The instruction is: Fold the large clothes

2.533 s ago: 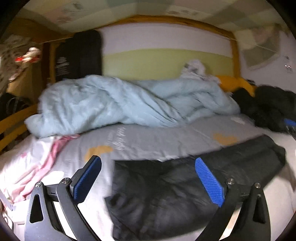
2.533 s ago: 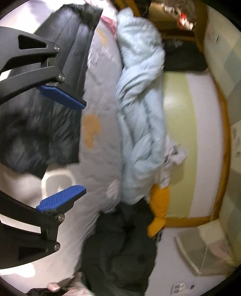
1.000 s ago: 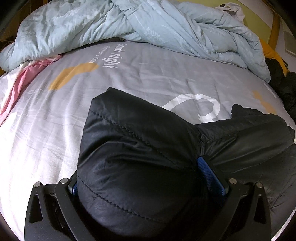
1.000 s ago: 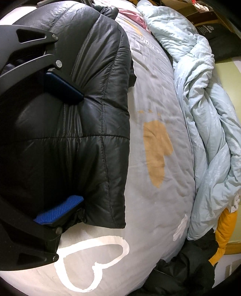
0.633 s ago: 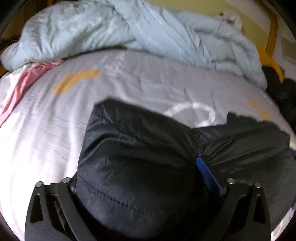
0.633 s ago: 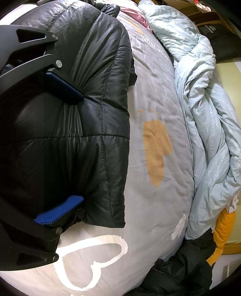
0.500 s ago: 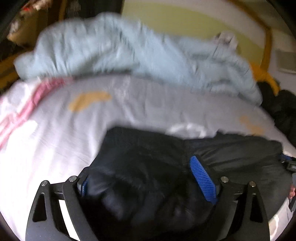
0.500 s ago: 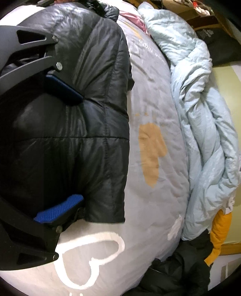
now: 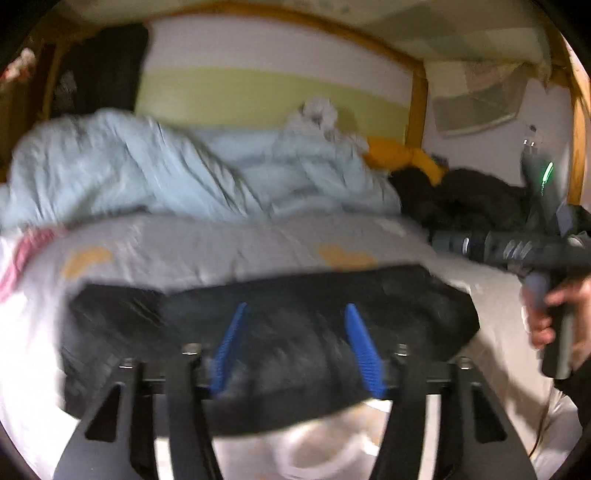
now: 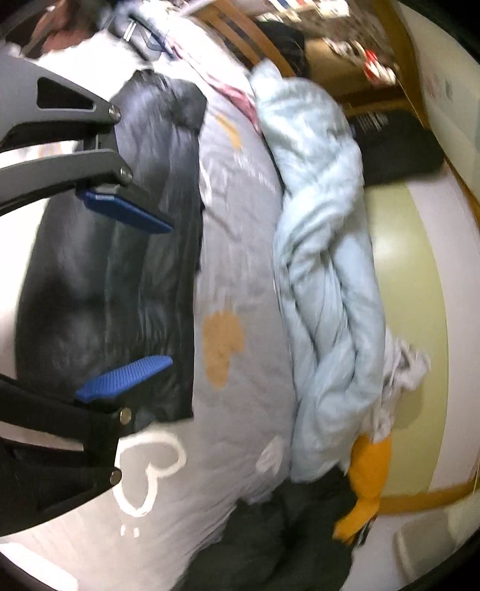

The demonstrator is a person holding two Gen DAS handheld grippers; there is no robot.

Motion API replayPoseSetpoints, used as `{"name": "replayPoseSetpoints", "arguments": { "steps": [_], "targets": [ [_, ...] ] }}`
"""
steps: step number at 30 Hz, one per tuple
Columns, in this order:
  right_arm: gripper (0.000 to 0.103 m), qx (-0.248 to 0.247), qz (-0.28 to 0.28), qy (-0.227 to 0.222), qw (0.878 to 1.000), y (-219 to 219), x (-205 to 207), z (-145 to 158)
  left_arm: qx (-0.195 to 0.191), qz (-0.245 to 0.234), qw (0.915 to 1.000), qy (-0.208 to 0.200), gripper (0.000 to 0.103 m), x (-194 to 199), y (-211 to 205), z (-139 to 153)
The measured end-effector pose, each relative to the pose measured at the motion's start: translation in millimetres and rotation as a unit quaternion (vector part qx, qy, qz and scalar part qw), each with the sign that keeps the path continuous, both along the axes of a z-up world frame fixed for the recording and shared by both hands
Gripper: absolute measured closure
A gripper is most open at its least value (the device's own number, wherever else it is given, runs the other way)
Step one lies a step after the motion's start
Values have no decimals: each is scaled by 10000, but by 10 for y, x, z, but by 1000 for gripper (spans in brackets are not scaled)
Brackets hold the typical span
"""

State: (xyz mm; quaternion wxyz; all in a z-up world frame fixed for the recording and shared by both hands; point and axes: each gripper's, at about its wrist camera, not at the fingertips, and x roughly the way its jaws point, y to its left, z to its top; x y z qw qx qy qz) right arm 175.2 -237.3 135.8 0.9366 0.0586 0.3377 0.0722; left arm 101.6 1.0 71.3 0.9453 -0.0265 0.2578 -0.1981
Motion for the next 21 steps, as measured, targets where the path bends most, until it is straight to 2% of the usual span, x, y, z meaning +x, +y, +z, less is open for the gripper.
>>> {"name": "replayPoseSetpoints", "arguments": {
  "steps": [1, 3, 5, 6, 8, 11, 13, 15, 18, 21],
  "targets": [
    [44, 68, 168, 47, 9998, 87, -8, 54, 26, 69, 9997, 213, 64, 59, -82, -104],
    [51, 210, 449, 116, 9987, 223, -35, 118, 41, 209, 9971, 728, 68, 217, -213, -318],
    [54, 345, 681, 72, 9971, 340, -33, 168, -263, 234, 9921, 1202, 70, 344, -237, -559],
    [59, 316, 723, 110, 9968, 403, -21, 161, -444, 216, 9891, 1389, 70, 408, -232, -665],
    [70, 294, 833, 262, 9957, 532, 9, 103, -538, 242, 9868, 1512, 69, 452, -244, -791],
    [91, 601, 1050, 706, 9901, 713, 144, -82, -602, 219, 9839, 1669, 68, 500, -250, -911],
    [92, 880, 1216, 1125, 9822, 841, 278, -270, -624, 231, 9833, 1696, 68, 533, -262, -972],
    [95, 894, 1239, 1459, 9774, 989, 380, -443, -646, 224, 9838, 1660, 68, 547, -250, -988],
    [95, 575, 1130, 1960, 9724, 1199, 577, -780, -924, 175, 9803, 1736, 68, 531, -166, -1029],
    [96, 235, 988, 2218, 9698, 1302, 705, -1018, -1210, 104, 9750, 1861, 68, 559, -102, -1074]
  ]
}}
